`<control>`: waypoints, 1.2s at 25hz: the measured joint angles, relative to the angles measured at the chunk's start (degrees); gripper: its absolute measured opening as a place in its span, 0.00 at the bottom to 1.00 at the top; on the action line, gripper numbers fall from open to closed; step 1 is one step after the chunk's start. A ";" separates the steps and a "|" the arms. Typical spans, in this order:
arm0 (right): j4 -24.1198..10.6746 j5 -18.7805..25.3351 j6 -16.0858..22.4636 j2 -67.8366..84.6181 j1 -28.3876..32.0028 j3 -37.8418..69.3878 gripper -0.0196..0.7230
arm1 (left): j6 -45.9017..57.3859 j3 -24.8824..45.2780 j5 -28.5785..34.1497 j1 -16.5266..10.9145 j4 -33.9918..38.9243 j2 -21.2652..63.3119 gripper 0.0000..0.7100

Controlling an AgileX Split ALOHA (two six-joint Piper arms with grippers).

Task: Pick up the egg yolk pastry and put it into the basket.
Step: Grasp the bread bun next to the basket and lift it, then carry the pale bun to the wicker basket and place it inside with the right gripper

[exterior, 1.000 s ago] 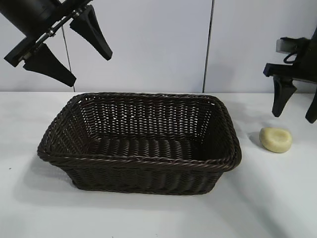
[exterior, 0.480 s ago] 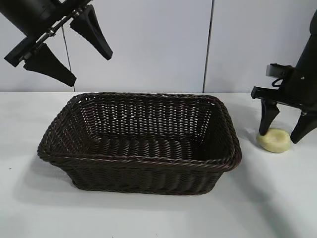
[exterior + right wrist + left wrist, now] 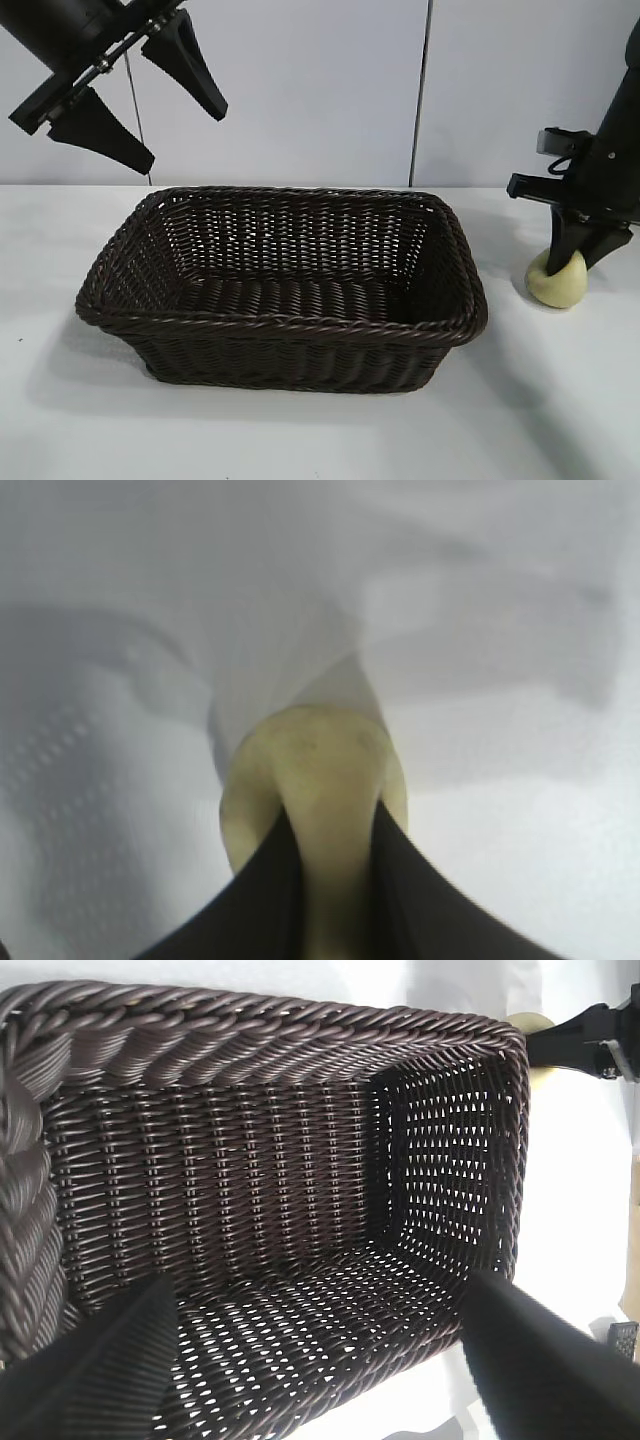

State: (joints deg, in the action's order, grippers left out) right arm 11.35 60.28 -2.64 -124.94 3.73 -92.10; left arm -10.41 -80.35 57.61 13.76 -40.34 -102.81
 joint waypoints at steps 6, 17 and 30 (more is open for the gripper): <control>0.23 3.72 -1.23 4.38 0.00 -3.00 0.17 | 0.00 0.00 0.00 0.00 -0.05 0.00 0.80; 3.40 9.34 -3.04 11.97 0.00 -7.98 0.17 | 0.00 0.00 0.00 0.00 -0.05 0.00 0.80; 6.25 9.72 -4.47 13.81 -7.09 -7.98 0.17 | 0.00 0.00 -0.05 0.00 -0.05 0.00 0.80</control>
State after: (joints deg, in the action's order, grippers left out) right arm 17.60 70.00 -7.11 -111.13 -3.36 -100.08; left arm -10.41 -80.35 57.56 13.76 -40.39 -102.81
